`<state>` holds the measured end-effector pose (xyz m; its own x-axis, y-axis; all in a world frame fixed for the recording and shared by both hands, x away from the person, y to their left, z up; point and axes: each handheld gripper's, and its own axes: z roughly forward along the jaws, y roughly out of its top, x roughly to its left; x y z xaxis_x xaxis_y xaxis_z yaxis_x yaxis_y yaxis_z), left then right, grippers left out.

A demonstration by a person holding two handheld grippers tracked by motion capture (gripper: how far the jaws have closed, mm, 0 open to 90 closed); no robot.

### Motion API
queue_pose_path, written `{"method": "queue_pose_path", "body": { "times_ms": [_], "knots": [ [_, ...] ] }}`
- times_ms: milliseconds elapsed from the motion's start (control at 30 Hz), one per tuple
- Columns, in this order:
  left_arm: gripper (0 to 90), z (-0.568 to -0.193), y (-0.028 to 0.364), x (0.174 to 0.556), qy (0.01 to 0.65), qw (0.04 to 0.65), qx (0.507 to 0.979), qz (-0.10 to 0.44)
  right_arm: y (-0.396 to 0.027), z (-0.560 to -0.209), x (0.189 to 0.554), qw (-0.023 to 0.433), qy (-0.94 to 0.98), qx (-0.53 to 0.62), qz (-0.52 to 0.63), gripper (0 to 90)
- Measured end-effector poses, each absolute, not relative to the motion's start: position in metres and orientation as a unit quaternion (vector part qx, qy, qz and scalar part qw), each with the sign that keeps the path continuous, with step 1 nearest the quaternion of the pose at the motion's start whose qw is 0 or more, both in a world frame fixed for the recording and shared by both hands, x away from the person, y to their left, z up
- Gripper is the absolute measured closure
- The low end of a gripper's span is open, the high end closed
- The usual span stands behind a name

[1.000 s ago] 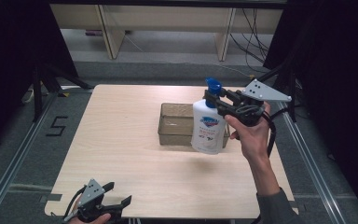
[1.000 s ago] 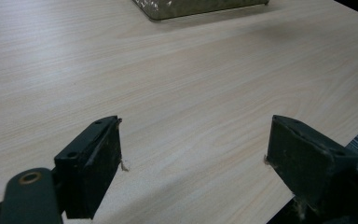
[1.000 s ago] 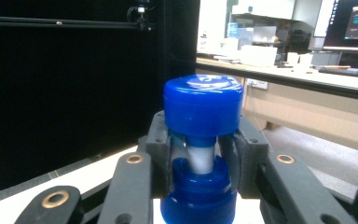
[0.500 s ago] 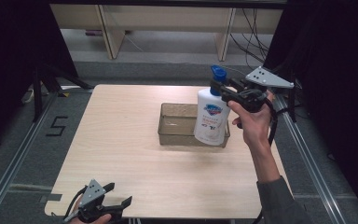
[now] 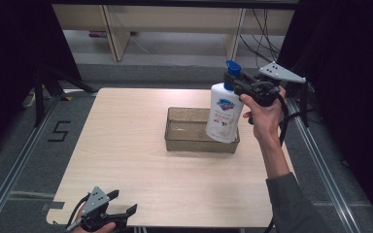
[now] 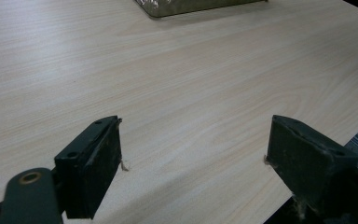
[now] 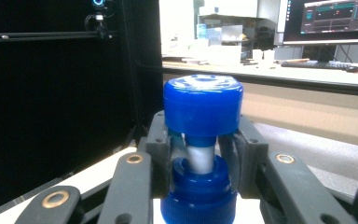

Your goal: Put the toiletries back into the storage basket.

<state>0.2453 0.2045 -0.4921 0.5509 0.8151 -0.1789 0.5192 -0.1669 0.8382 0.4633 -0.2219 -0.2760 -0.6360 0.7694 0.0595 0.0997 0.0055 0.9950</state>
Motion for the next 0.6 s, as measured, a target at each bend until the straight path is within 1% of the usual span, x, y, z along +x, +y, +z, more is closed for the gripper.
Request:
{"method": "queue_pose_path", "body": {
  "times_ms": [167,267,300,400,533,600],
  "knots": [
    [17.3,-0.493,0.204,0.246,0.446,0.471,0.746,0.154,-0.222,-0.280,0.472,0.273,0.658,0.333,0.618,65.8],
    [17.2,-0.492,0.204,0.246,0.447,0.463,0.749,0.157,-0.222,-0.283,0.478,0.268,0.655,0.344,0.617,65.7],
    [17.2,-0.493,0.204,0.246,0.444,0.471,0.747,0.153,-0.222,-0.284,0.480,0.272,0.655,0.341,0.616,65.7],
    [17.1,-0.493,0.203,0.246,0.445,0.470,0.747,0.152,-0.221,-0.288,0.485,0.271,0.663,0.339,0.610,65.7],
    [17.1,-0.493,0.203,0.245,0.444,0.470,0.747,0.154,-0.221,-0.293,0.488,0.279,0.666,0.340,0.602,65.7],
    [17.1,-0.493,0.203,0.245,0.445,0.469,0.747,0.153,-0.221,-0.295,0.488,0.276,0.664,0.344,0.604,65.7]
  ]
}}
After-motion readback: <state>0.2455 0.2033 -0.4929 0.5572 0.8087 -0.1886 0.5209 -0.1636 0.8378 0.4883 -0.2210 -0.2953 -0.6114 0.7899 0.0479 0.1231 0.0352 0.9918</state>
